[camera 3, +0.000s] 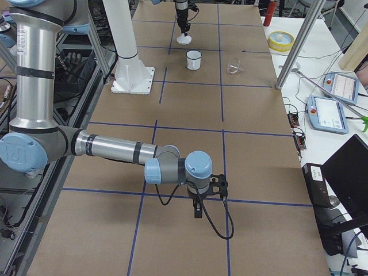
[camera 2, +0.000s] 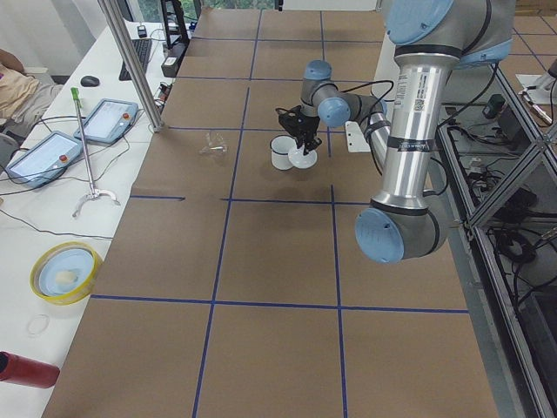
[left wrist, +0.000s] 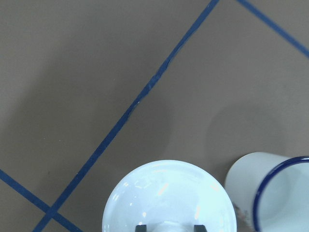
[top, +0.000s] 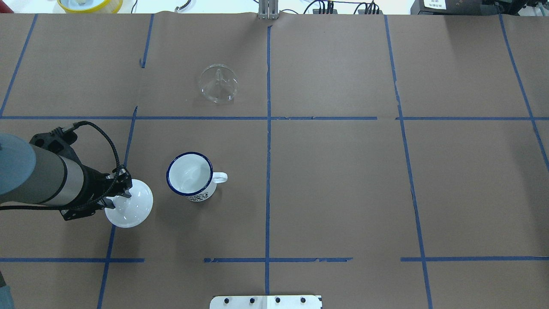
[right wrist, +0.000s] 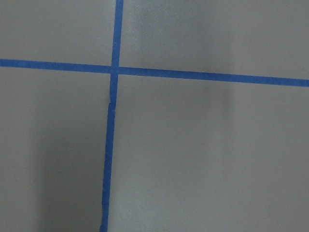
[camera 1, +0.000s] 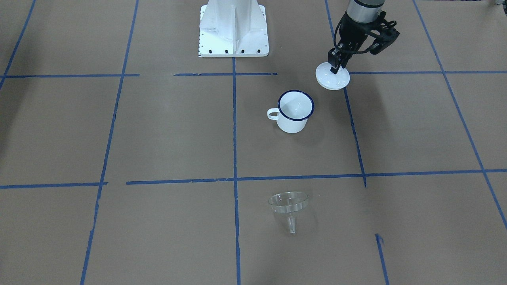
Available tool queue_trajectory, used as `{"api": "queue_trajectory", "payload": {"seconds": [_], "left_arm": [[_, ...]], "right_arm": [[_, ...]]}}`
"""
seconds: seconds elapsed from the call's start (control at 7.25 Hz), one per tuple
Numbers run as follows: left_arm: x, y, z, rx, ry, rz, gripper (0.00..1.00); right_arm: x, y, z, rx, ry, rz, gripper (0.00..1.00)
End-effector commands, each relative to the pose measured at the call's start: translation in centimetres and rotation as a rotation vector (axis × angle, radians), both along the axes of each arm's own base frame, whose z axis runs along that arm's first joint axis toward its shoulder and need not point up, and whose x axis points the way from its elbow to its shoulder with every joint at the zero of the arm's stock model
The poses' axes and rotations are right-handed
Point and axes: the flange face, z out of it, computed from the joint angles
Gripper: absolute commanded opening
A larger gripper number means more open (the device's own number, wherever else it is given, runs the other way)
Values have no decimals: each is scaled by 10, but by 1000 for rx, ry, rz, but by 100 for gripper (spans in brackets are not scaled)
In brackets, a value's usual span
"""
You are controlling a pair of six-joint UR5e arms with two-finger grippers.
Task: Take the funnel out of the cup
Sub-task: 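Carry the white lid over the mug with the left gripper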
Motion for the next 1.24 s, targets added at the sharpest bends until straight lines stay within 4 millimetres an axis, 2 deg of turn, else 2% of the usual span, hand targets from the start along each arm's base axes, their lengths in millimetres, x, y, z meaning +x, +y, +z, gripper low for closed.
{"api": "queue_trajectory", "payload": {"seconds": [0.0, 0.28, 0.41, 0.83, 1.1], "left_arm": [[33, -21, -44, -27, -5, 22, 0], [89, -53, -54, -52, -33, 36, 0], [96, -56, -52, -53, -43, 37, 0], [100, -60, -48, -33, -58, 51, 0], [110, -66, -52, -28, -50, 51, 0]], "right_arm": [[0, 0, 0, 0, 0, 0, 100], [0, 0, -1, 1, 0, 0, 100], [0, 0, 0, 0, 0, 0, 100], [0, 0, 0, 0, 1, 0, 100], [0, 0, -1, 1, 1, 0, 100]]}}
